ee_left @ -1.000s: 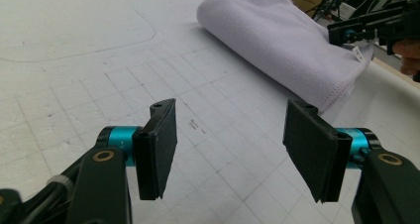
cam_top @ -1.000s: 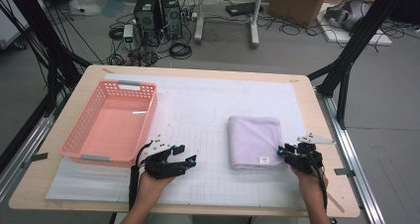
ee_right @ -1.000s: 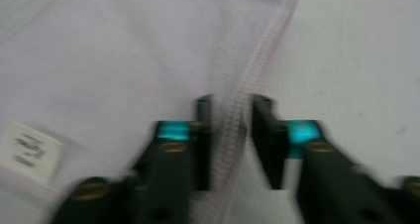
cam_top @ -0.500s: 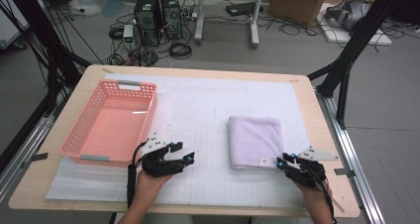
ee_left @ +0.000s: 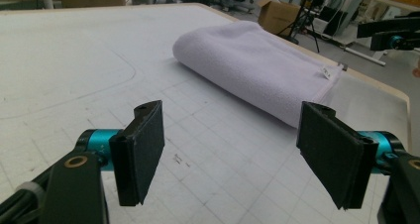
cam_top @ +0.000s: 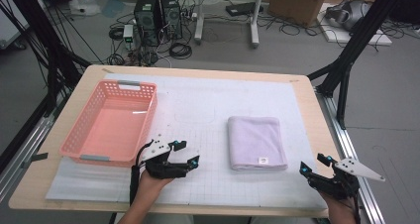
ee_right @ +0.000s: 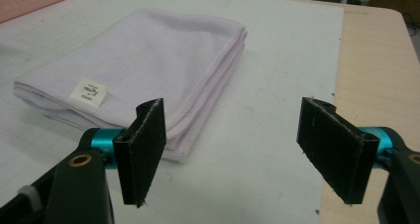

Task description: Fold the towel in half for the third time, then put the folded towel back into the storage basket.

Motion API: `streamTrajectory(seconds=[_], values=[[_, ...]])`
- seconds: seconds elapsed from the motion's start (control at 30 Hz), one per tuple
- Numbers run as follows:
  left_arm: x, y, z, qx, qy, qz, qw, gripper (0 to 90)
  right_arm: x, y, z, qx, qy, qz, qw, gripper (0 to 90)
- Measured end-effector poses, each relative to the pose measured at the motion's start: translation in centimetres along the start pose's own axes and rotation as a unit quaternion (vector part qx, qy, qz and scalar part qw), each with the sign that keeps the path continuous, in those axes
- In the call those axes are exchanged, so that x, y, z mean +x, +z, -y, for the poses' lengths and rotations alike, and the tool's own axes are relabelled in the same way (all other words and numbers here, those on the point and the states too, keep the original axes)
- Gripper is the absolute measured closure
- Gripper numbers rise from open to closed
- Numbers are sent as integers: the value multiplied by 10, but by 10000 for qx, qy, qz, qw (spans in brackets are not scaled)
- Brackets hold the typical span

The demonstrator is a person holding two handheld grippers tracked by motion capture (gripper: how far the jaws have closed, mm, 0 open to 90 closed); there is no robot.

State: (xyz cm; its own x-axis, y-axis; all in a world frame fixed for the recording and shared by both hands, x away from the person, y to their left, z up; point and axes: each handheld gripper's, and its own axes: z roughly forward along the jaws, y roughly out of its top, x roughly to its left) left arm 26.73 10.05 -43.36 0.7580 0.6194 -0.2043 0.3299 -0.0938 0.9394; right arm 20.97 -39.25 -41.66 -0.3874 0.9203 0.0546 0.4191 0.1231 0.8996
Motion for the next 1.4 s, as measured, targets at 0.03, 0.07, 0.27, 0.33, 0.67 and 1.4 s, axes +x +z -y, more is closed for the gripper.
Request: streamTrajectory(seconds=[0.03,0.07,0.27,0.33,0.67,1.4], values=[[0,-1,0,-28,-71,-10,10000,266,-1,0,0,4,4,-4,10000,244],[1,-1,-1,-34,-103,-39,9999,257,-1,1,1,-4,17,-10,10000,242],[3,-4,0,-101,-141,-231,9996,222,-2,4,2,76,-20,-29,10000,242],[2,-3,1,-65,-121,-238,9996,223,-3,3,2,62,26,-23,10000,242],[3,-1,2,-21,-192,-147,9997,232,-3,7,2,134,-49,-16,9999,242],[-8,77,-40,416,-345,372,9978,299,-2,11,-1,116,-68,-184,9997,242]])
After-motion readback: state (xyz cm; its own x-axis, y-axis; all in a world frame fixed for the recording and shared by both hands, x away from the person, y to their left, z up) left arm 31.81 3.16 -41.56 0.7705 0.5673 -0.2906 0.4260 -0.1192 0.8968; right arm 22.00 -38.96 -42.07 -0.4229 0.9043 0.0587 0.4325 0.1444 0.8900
